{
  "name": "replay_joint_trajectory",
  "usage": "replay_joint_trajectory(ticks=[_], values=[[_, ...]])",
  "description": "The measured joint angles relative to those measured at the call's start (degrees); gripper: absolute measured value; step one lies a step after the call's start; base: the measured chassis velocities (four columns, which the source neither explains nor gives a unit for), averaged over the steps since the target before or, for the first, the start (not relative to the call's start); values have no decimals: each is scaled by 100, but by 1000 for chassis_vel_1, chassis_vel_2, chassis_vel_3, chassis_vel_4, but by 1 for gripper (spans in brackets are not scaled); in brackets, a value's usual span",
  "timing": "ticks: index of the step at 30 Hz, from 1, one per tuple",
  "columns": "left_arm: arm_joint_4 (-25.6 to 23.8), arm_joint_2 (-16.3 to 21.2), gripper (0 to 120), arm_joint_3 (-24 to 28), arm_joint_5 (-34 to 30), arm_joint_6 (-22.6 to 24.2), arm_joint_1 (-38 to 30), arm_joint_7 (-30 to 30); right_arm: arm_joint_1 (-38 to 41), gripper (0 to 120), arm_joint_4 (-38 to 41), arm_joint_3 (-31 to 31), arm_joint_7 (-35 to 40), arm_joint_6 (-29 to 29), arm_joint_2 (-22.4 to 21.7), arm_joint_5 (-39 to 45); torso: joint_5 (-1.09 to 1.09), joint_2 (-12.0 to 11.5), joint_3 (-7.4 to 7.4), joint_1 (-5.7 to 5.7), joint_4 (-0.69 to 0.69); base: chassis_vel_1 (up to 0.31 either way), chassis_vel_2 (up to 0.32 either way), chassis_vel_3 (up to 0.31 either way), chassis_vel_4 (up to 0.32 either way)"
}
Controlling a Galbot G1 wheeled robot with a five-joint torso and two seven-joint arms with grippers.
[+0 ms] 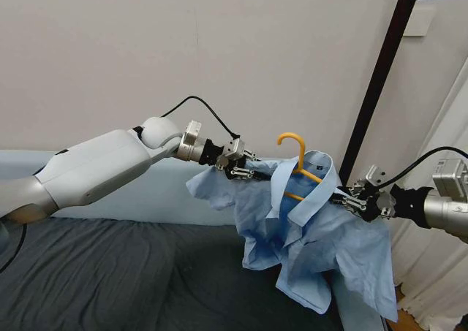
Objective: Pick up the clothes from the sofa and hang them on the clothes hanger.
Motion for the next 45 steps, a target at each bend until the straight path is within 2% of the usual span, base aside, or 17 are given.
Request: replay_joint_trajectory(ticks=[3, 6, 7, 10, 16, 19, 21, 22, 25, 26, 29, 31, 32, 35, 37, 40, 45], values=[[-12, 87, 49, -38, 16, -13, 22, -23, 12, 8, -29, 0, 107, -59, 44, 71, 1, 0, 0, 0, 0, 0, 0, 0, 0], [-91, 304, 65, -213, 45, -29, 207, -95, 34, 8, -97, 6, 579, -330, 123, 315, 0, 0, 0, 0, 2, 0, 0, 0, 0], [-91, 304, 65, -213, 45, -29, 207, -95, 34, 8, -97, 6, 579, -330, 123, 315, 0, 0, 0, 0, 2, 0, 0, 0, 0], [-247, 482, 78, -380, 41, -32, 407, -221, 73, 8, -186, 31, 1052, -605, 249, 694, -1, 0, 0, 0, 1, 0, 0, 0, 0], [-424, 630, 98, -515, 20, -71, 633, -471, 79, 8, -242, 13, 1432, -747, 464, 1009, -1, 0, 0, 0, 0, 0, 0, 0, 0], [-585, 703, 100, -600, -30, -91, 766, -707, 76, 8, -208, 0, 1696, -738, 630, 1140, 0, 0, 0, 0, -1, 0, 0, 0, 0], [-958, 891, 100, -747, -112, -109, 1051, -1269, 86, 8, -155, 2, 2158, -617, 882, 1303, 1, 0, 0, 0, 0, 0, 0, 0, 0], [-958, 891, 100, -747, -112, -109, 1051, -1269, 86, 8, -155, 2, 2158, -617, 882, 1303, 1, 0, 0, 0, 0, 0, 0, 0, 0], [-1498, 1159, 100, -845, -147, -77, 1592, -2541, 110, 8, -90, 41, 2762, -438, 1154, 1415, -2, 0, 0, 0, 0, 0, 0, 0, 0], [-1498, 1159, 100, -845, -147, -77, 1592, -2541, 110, 8, -90, 41, 2762, -438, 1154, 1415, -2, 0, 0, 0, 0, 0, 0, 0, 0], [-2102, 1327, 100, -978, -144, 43, 2098, -4046, 172, 8, -87, 124, 3209, -356, 1334, 1526, -1, 0, 0, 0, 4, 0, 0, 0, 0], [-2361, 1283, 100, -1146, -179, 155, 2341, -4809, 193, 8, -77, 162, 3357, -357, 1349, 1618, -1, 0, 0, 0, 2, 0, 0, 0, 0], [-2361, 1283, 100, -1146, -179, 155, 2341, -4809, 193, 8, -77, 162, 3357, -357, 1349, 1618, -1, 0, 0, 0, 2, 0, 0, 0, 0], [-2586, 1023, 100, -1421, -264, 341, 2669, -5771, 192, 8, 58, 211, 3556, -402, 1334, 1783, 1, 0, 0, -1, -2, 0, 0, 0, 0], [-2601, 970, 100, -1458, -265, 378, 2717, -5913, 192, 8, 85, 223, 3599, -411, 1340, 1816, 0, 0, 0, 0, -2, 0, 0, 0, 0], [-2473, 552, 100, -1688, -169, 529, 3026, -6543, 196, 8, 253, 282, 3865, -441, 1453, 2011, 1, -1, 0, 0, -1, 0, 0, 0, 0], [-2323, 158, 100, -1852, -137, 538, 3355, -6699, 195, 8, 374, 302, 4015, -452, 1595, 2082, 1, 0, 0, 0, 0, 0, 0, 0, 0]])
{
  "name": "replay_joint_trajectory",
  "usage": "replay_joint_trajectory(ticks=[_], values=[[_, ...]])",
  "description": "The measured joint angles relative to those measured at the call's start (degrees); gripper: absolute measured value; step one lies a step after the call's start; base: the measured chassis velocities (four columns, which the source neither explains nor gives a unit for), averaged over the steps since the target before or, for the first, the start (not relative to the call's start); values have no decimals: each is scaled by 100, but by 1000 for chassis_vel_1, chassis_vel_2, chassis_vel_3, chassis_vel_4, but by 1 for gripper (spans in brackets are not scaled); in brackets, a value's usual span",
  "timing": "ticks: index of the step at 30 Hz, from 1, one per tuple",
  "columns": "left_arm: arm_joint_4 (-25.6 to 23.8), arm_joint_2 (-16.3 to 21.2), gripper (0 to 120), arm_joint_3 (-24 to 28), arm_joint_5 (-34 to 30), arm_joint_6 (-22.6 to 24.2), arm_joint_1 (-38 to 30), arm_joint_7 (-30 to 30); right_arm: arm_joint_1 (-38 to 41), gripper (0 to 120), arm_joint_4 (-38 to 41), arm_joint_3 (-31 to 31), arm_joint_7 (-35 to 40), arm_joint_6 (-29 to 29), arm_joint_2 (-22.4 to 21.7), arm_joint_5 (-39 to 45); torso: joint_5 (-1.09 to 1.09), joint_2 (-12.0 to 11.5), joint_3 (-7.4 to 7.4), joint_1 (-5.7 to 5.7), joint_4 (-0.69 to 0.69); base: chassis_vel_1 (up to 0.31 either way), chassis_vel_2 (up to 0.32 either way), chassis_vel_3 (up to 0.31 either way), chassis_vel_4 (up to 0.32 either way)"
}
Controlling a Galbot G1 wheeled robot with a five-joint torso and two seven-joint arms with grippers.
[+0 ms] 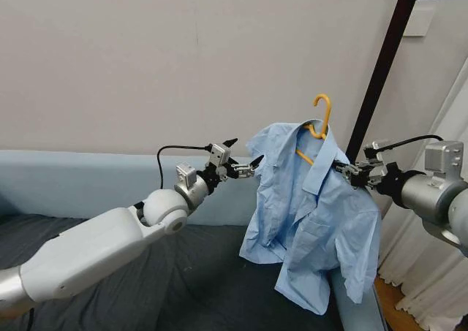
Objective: Pick up the clothes from the sofa and hang them on the clothes hanger.
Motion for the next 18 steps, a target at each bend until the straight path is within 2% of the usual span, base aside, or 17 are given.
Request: replay_joint_trajectory(ticks=[6, 18], values=[[238, -406, 100, -100, 215, 46, 276, -222, 1, 8, -32, -16, -58, -69, 17, -28, 0, 0, 0, 0, 0, 0, 0, 0, 0], [639, -1065, 97, -38, 217, 47, 287, -191, -5, 8, 120, -31, -81, -76, 16, -62, 0, 0, 0, 0, 0, 0, 0, 0, 0]])
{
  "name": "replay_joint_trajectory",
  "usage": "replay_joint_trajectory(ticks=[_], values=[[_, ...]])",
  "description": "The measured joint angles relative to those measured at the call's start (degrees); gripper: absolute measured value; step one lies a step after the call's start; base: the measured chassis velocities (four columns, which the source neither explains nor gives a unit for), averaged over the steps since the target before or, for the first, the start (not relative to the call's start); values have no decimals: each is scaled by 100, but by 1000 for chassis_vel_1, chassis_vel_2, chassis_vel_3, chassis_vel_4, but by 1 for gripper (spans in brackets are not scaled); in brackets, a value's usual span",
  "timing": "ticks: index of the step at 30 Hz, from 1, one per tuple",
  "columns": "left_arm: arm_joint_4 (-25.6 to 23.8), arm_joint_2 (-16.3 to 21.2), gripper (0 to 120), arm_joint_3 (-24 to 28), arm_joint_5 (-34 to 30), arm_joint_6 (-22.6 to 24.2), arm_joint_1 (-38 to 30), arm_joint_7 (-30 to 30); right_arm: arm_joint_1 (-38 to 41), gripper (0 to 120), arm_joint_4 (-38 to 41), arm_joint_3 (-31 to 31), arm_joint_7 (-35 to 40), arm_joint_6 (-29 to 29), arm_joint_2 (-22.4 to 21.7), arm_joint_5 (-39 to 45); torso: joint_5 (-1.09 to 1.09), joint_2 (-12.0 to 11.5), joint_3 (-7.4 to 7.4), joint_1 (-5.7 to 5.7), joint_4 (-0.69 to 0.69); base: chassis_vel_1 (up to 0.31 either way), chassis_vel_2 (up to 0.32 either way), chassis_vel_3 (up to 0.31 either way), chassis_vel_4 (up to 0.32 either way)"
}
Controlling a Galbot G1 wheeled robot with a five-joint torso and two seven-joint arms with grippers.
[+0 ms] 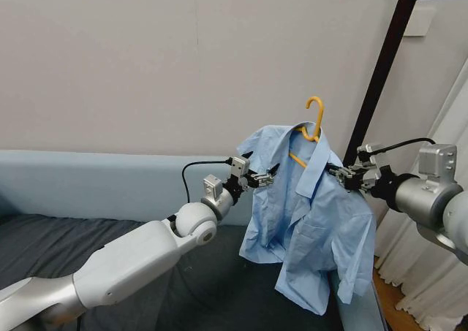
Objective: Pick up the clothes from the sofa and hang them on the clothes hanger.
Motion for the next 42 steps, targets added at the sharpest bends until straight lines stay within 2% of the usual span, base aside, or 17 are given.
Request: replay_joint_trajectory(ticks=[3, 8, 9, 14, 15, 20, 21, 25, 26, 29, 35, 39, 42], values=[[68, -134, 95, 9, -1, -2, -2, -16, -5, 8, 23, 0, 0, 0, 0, 0, 0, 0, 0, 0, 0, 0, 0, 0, 0], [165, -347, 75, 9, -10, -14, -18, -127, -18, 8, 32, -7, 1, 2, -8, -11, 0, 0, 0, 0, -1, 0, 0, 0, 0], [165, -347, 75, 9, -10, -14, -18, -127, -18, 8, 32, -7, 1, 2, -8, -11, 0, 0, 0, 0, -1, 0, 0, 0, 0], [82, -263, 53, 6, -1, -20, 21, -162, -25, 8, -83, -39, -20, 2, 17, -80, 0, 1, 0, 0, 0, 0, 0, 0, 0], [82, -263, 53, 6, -1, -20, 21, -162, -25, 8, -83, -39, -20, 2, 17, -80, 0, 1, 0, 0, 0, 0, 0, 0, 0], [3, -117, 30, -51, 47, -19, 127, -180, -32, 8, -172, -74, -32, 2, 70, -128, -1, 1, 0, 0, 1, 0, 0, 0, 0], [3, -117, 30, -51, 47, -19, 127, -180, -32, 8, -172, -74, -32, 2, 70, -128, -1, 1, 0, 0, 1, 0, 0, 0, 0], [1, -103, 12, -80, 60, -19, 149, -180, -25, 8, -163, -78, -37, 6, 72, -115, 0, 1, 0, 0, 0, 0, 0, 0, 0], [1, -103, 12, -80, 60, -19, 149, -180, -25, 8, -163, -78, -37, 6, 72, -115, 0, 1, 0, 0, 0, 0, 0, 0, 0], [34, -156, 0, -85, 62, -18, 145, -179, -22, 8, -118, -77, -37, 22, 67, -94, -1, 1, 0, 0, 0, 0, 0, 0, 0], [44, -211, 0, -85, 62, -14, 143, -166, -32, 8, -79, -72, -12, 35, 66, -93, -1, 0, 0, 0, 0, 0, 0, 0, 0], [-109, -169, 0, -63, 52, -13, 118, -164, -43, 8, -134, -80, 7, 40, 82, -147, -1, 1, -1, 0, 0, 0, 0, 0, 0], [-421, -58, 0, -20, 157, 8, 116, -266, -47, 8, -223, -103, 26, 43, 106, -203, -1, 0, 0, 0, 0, 0, 0, 0, 0]])
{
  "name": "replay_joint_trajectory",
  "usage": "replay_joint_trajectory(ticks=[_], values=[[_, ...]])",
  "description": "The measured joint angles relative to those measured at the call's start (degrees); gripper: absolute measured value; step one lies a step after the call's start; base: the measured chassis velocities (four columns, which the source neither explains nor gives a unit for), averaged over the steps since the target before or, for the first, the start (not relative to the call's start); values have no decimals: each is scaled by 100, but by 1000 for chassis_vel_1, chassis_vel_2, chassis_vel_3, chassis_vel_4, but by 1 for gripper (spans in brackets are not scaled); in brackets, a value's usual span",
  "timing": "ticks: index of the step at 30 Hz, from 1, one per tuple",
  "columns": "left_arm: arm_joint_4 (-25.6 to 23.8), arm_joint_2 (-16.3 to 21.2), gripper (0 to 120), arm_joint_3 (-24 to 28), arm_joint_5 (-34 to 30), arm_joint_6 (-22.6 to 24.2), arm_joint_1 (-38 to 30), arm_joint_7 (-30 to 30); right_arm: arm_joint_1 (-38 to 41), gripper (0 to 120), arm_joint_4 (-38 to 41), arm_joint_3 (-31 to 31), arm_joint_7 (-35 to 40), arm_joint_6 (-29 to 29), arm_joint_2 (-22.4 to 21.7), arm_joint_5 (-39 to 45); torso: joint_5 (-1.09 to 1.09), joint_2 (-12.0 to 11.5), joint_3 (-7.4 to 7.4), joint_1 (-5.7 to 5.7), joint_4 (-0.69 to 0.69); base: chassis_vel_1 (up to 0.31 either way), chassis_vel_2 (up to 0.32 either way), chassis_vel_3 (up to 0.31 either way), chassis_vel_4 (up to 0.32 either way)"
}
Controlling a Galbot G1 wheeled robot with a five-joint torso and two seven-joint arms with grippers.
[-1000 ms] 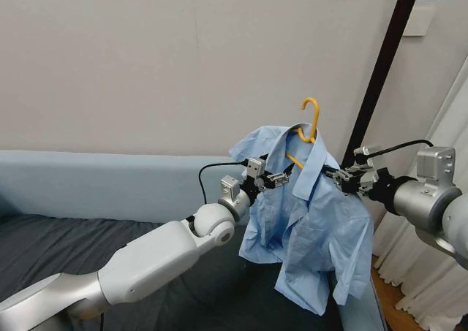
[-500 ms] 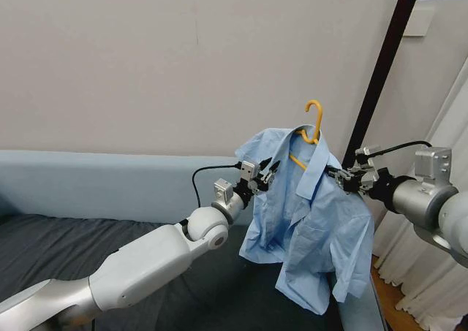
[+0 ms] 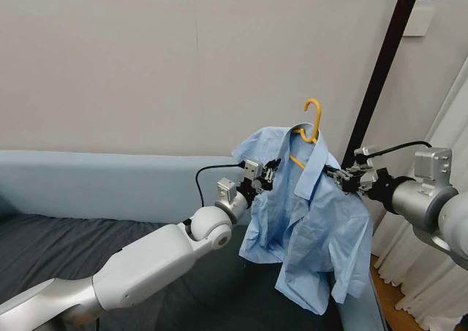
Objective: Pick up the clothes from the sofa and hang them on the clothes hanger.
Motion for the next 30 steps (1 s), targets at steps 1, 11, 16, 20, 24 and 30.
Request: replay_joint_trajectory(ticks=[1, 11, 16, 20, 24, 30], values=[[0, 0, 0, 0, 0, 0, 0, 0, 0, 8, 0, 0, 0, 0, 0, 0, 0, 0, 0, 0, 0, 0, 0, 0, 0], [-570, 261, 0, -18, 35, 122, -50, -180, 40, 8, -237, -55, 7, 12, 10, -29, 0, 0, 0, 0, 0, 0, 0, 0, 0], [-710, 329, 0, -35, 220, 539, 160, -588, 40, 8, -194, -52, 17, 45, 43, 24, 0, 0, 0, 0, 0, 0, 0, 0, 0], [-769, 338, 12, -45, 334, 772, 231, -824, 50, 8, -154, -48, 26, 77, 65, 46, 0, 0, 0, 0, 0, 0, 0, 0, 0], [-869, 431, 25, -82, 383, 895, 258, -1052, 50, 8, -149, -43, 46, 119, 79, 57, 0, 0, 0, 0, -1, 0, 0, 0, 0], [-1300, 751, 46, -242, 429, 875, 730, -1330, 72, 8, -138, 30, 162, 119, 80, 223, 0, 0, 0, 0, -1, 0, 0, 0, 0]])
